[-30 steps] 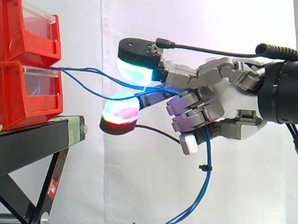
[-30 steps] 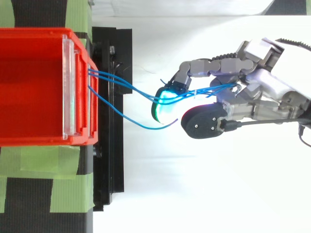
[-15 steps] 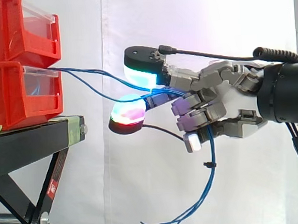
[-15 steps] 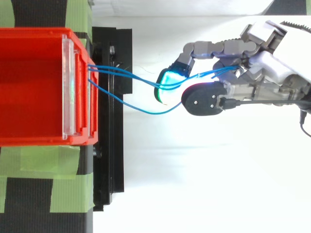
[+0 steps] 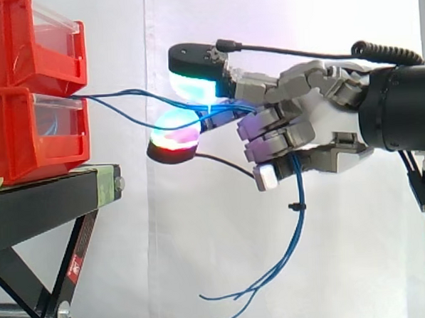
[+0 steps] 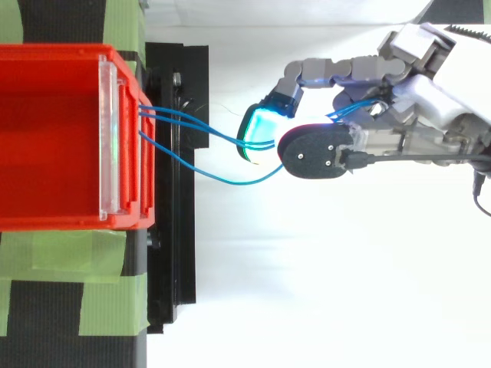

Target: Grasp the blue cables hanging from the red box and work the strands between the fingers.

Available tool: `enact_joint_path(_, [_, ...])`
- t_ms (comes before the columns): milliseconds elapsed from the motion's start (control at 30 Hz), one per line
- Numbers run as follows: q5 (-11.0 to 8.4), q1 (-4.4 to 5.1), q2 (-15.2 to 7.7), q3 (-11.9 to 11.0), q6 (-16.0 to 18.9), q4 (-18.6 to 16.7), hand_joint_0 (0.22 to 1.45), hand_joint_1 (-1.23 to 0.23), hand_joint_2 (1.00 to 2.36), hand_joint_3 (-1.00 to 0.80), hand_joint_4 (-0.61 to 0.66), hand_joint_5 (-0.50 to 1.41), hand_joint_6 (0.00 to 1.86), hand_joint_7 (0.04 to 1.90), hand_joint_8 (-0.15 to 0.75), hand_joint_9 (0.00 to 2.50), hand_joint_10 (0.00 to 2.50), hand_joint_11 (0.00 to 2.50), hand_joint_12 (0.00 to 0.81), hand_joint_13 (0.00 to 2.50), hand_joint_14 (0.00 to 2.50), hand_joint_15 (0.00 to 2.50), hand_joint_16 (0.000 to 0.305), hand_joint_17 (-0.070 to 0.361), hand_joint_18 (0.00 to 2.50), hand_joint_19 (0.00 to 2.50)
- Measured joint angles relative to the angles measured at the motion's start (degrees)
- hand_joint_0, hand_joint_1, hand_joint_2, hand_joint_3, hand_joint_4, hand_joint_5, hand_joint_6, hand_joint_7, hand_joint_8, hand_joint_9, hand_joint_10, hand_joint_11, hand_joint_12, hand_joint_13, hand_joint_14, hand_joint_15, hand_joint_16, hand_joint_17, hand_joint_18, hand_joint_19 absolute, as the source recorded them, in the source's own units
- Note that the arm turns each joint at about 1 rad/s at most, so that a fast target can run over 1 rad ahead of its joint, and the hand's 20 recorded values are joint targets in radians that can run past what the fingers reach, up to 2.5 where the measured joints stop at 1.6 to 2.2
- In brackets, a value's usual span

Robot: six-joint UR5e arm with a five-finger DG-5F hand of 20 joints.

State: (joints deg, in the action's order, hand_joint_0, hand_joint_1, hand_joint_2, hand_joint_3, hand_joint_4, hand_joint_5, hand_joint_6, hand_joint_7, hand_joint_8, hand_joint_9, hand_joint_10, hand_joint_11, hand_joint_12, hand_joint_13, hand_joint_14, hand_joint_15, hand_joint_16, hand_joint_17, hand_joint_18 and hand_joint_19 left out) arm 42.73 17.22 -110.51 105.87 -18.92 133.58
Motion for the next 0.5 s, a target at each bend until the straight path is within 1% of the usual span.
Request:
enact_joint_path(167, [0.09, -0.02, 0.6, -0.11, -2.04, 0.21, 0.86, -0.63, 1.02, -0.56, 0.29, 0.52, 0.02, 1.28, 0.532, 1.78, 2.5, 2.5, 0.684, 1.96, 2.5, 1.71, 0.243, 0.182, 2.5, 0.6])
enact_joint_path(233, [0.13, -0.03, 0.65, -0.11, -2.52, 0.24, 0.86, -0.63, 1.02, -0.52, 0.28, 0.51, 0.01, 1.29, 0.532, 1.78, 2.5, 2.5, 0.684, 1.96, 2.5, 1.71, 0.243, 0.182, 2.5, 0.6])
enact_joint_path(500, [0.15, -0.24, 0.72, -0.13, -3.42, 0.17, 0.87, -0.64, 1.02, -0.43, 0.28, 0.51, 0.02, 1.29, 0.532, 1.78, 2.5, 2.5, 0.684, 1.96, 2.5, 1.71, 0.243, 0.182, 2.5, 0.6])
